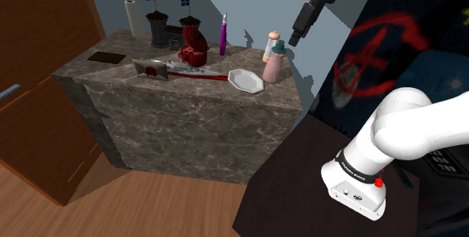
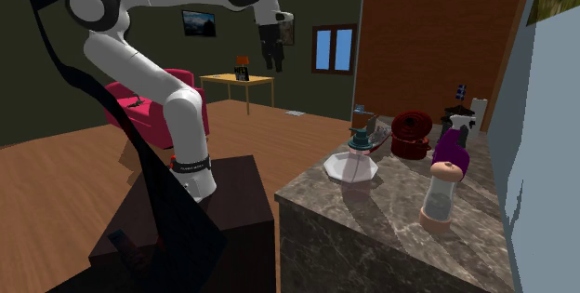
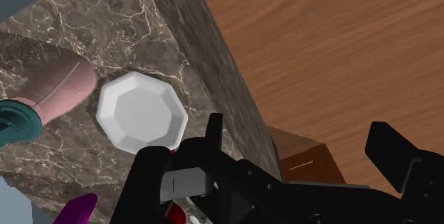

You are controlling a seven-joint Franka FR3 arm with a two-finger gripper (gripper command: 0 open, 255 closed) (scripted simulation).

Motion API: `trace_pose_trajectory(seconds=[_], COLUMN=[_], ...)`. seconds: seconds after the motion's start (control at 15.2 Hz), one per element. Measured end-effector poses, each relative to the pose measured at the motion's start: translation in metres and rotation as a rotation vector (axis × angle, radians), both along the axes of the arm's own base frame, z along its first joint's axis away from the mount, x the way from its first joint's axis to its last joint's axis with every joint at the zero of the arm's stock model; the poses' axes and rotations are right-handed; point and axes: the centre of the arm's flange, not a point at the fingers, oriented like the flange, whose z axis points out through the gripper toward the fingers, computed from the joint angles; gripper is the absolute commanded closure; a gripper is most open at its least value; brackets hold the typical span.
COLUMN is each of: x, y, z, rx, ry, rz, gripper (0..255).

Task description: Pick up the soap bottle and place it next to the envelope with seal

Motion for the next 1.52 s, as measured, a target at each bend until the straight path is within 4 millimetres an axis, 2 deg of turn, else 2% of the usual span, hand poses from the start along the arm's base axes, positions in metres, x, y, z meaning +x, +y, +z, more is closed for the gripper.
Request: trace_pose_trajectory(seconds=[0.13,0.46,0.86,1.52], x=[0.0,0.013,0.033,0.08], y=[-0.006,-0.054,-0.128,-0.236], z=[-0.002,-0.032,-0.065,-0.119], rx=[0.0,-0.002,-0.005,-0.009], ry=[-0.002,-0.017,-0.037,-0.073], rz=[0.005,0.063,0.141,0.273], gripper=[0,0,0,0])
